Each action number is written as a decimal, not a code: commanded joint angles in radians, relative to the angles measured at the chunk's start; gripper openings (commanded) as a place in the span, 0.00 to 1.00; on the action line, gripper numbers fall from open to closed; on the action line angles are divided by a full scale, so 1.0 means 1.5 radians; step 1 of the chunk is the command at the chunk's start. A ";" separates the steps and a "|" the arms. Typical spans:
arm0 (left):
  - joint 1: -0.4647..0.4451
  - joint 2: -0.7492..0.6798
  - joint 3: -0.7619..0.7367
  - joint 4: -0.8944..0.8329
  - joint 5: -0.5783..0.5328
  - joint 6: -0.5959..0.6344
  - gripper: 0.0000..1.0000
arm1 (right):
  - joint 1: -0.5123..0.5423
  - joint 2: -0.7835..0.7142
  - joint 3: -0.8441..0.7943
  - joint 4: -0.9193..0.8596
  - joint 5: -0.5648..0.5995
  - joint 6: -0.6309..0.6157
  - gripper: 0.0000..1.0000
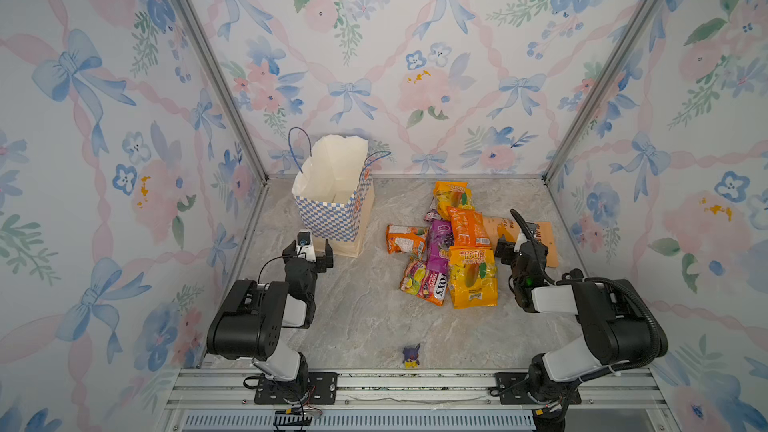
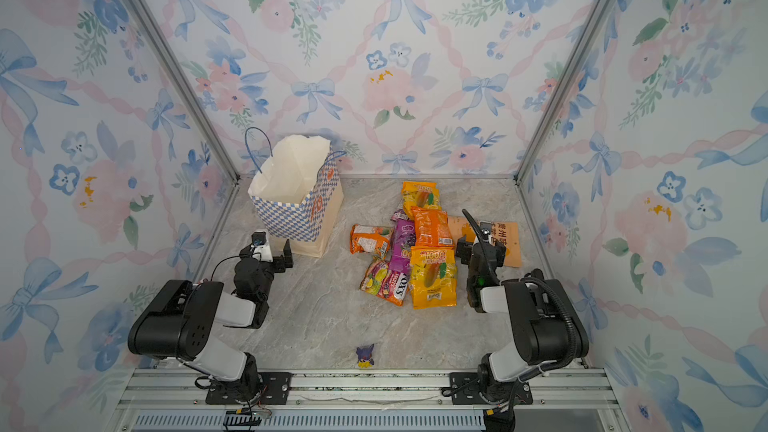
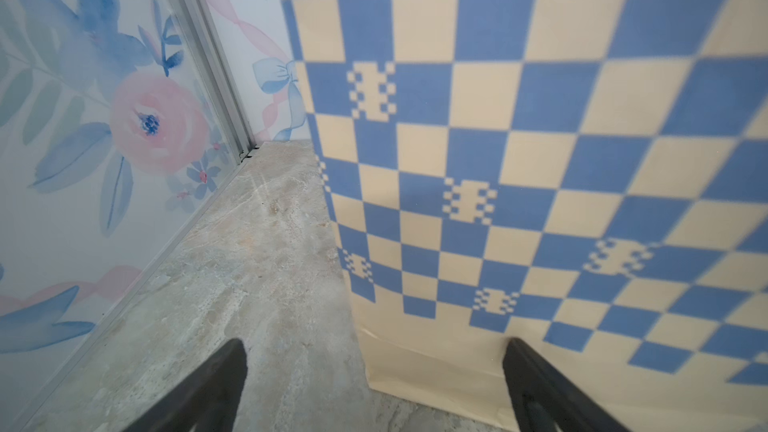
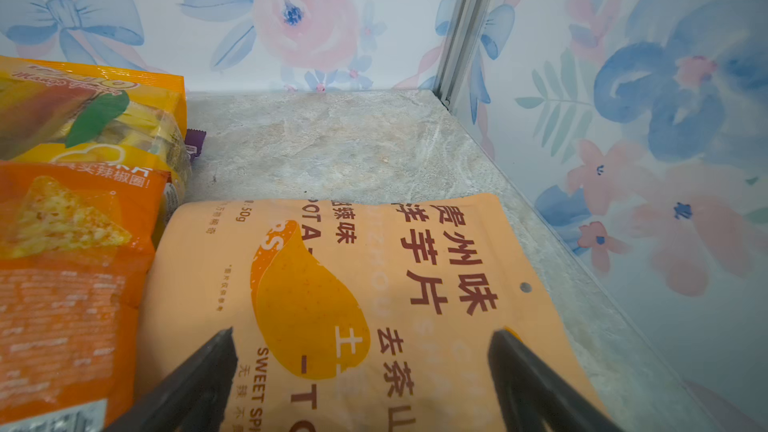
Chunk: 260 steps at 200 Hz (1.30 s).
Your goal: Place the snacks into the paper bag
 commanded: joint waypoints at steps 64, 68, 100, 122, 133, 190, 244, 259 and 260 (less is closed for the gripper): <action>0.001 0.007 0.008 -0.007 0.015 0.000 0.98 | 0.005 0.004 -0.008 0.016 0.008 0.008 0.97; 0.001 0.006 0.008 -0.007 0.015 0.000 0.98 | 0.006 0.004 -0.009 0.017 0.009 0.008 0.96; 0.002 0.004 0.007 -0.007 0.013 0.000 0.98 | 0.028 0.007 -0.018 0.042 0.030 -0.015 0.97; -0.005 -0.007 -0.006 0.011 -0.020 -0.006 0.98 | 0.041 0.010 -0.031 0.074 0.051 -0.024 0.97; -0.006 -0.026 -0.012 0.011 -0.036 -0.010 0.98 | 0.041 0.010 -0.030 0.074 0.056 -0.023 0.97; -0.010 -0.240 -0.046 -0.092 -0.052 -0.009 0.98 | 0.037 0.002 -0.021 0.047 0.064 -0.014 0.97; -0.015 -0.446 -0.008 -0.297 -0.036 -0.003 0.98 | 0.036 0.001 -0.024 0.052 0.062 -0.014 0.97; -0.017 -0.498 -0.003 -0.326 -0.042 -0.007 0.98 | 0.038 0.000 -0.027 0.057 0.063 -0.016 0.97; -0.018 -0.501 -0.003 -0.327 -0.043 -0.008 0.98 | 0.037 0.000 -0.027 0.058 0.063 -0.017 0.97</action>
